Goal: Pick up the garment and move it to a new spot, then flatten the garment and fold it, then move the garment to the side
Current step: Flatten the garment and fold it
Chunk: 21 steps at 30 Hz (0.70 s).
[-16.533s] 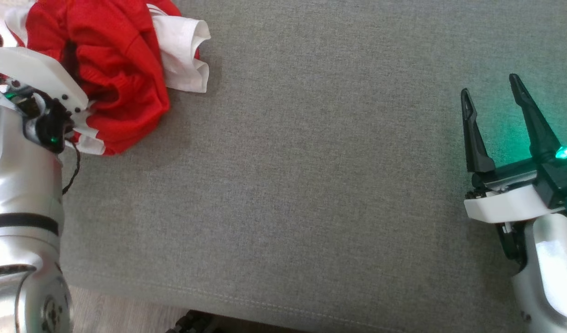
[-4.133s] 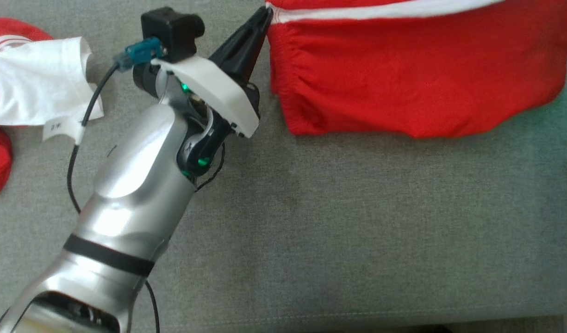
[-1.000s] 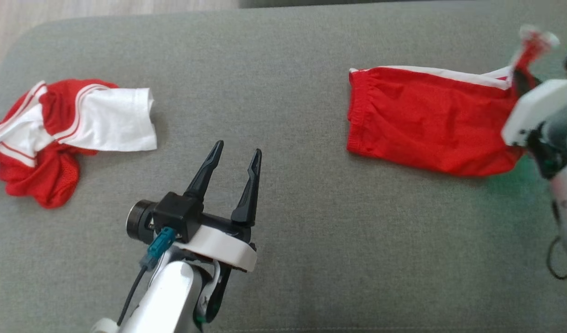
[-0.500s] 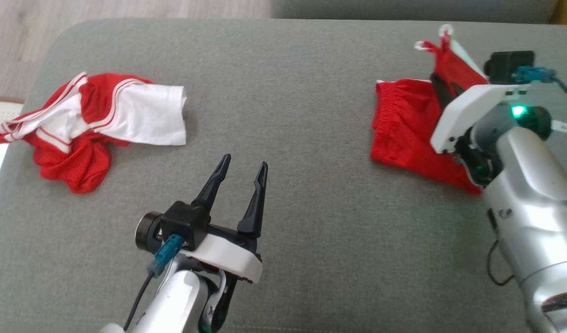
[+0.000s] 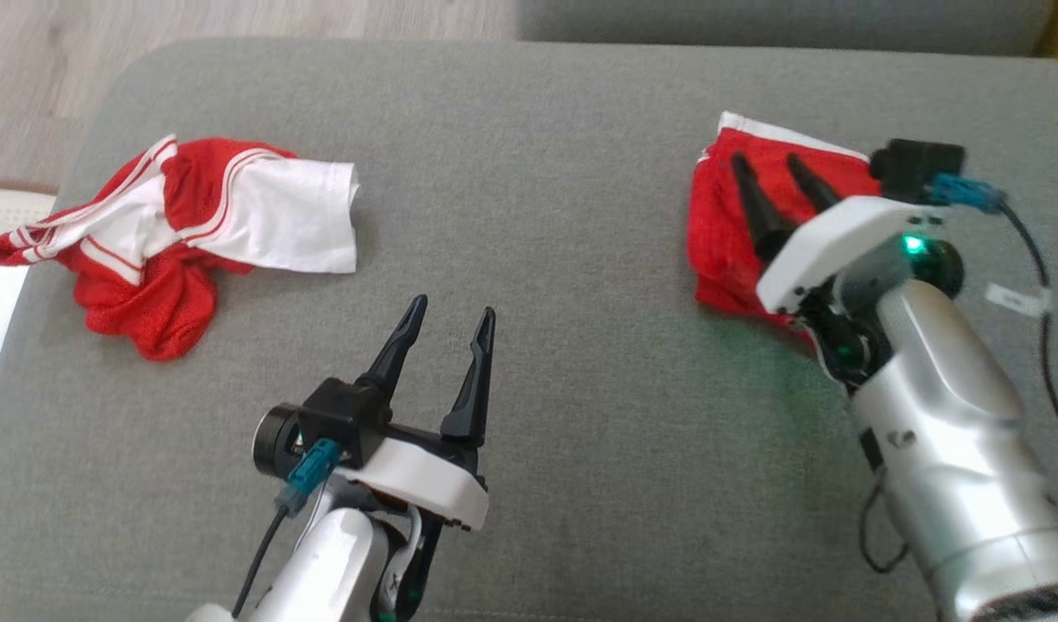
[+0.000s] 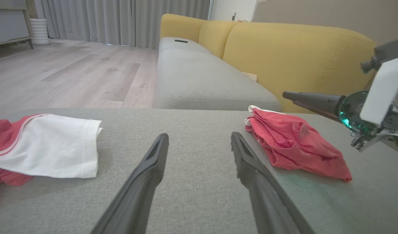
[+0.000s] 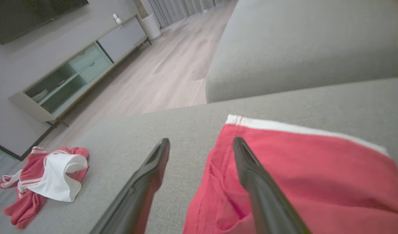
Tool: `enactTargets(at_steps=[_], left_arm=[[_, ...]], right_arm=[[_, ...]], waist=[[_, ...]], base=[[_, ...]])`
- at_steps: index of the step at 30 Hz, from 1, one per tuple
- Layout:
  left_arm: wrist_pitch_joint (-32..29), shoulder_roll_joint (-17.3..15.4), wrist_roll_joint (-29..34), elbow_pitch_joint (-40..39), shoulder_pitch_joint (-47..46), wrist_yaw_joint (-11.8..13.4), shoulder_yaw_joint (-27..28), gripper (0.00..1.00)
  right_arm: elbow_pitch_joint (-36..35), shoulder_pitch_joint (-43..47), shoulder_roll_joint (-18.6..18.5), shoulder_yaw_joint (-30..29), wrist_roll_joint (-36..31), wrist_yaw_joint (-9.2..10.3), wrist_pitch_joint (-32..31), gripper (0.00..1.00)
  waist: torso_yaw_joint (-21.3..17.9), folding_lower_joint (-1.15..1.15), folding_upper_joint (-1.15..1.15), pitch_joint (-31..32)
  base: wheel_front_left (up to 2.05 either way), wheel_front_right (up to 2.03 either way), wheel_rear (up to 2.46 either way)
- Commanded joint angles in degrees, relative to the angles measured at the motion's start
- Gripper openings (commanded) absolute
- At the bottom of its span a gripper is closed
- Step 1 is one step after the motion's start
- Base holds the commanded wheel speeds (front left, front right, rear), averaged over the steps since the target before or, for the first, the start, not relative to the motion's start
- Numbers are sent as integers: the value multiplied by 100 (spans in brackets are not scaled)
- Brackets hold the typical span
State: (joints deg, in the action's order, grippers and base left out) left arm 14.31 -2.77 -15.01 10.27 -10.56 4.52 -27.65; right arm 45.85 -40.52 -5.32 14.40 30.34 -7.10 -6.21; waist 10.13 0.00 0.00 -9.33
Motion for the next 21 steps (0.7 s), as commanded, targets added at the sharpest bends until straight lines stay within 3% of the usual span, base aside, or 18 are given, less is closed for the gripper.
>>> enactTargets(at_steps=[1,8,21], left_arm=[[69,-11,-44,-169,-34,40,195,100],[69,-11,-27,-173,295,71,310,100],[69,-10,16,-278,804,70,608,100]], right_arm=[[-568,236,-214,2,24,-39,366,100],[-1299,1435,-858,-476,20,-39,699,100],[-2636,3214,-1001,-700,-195,-39,1391,100]], waist=[[-137,0,0,153],[-436,0,0,456],[-656,0,0,1061]], base=[[0,0,0],[0,0,0],[0,0,0]])
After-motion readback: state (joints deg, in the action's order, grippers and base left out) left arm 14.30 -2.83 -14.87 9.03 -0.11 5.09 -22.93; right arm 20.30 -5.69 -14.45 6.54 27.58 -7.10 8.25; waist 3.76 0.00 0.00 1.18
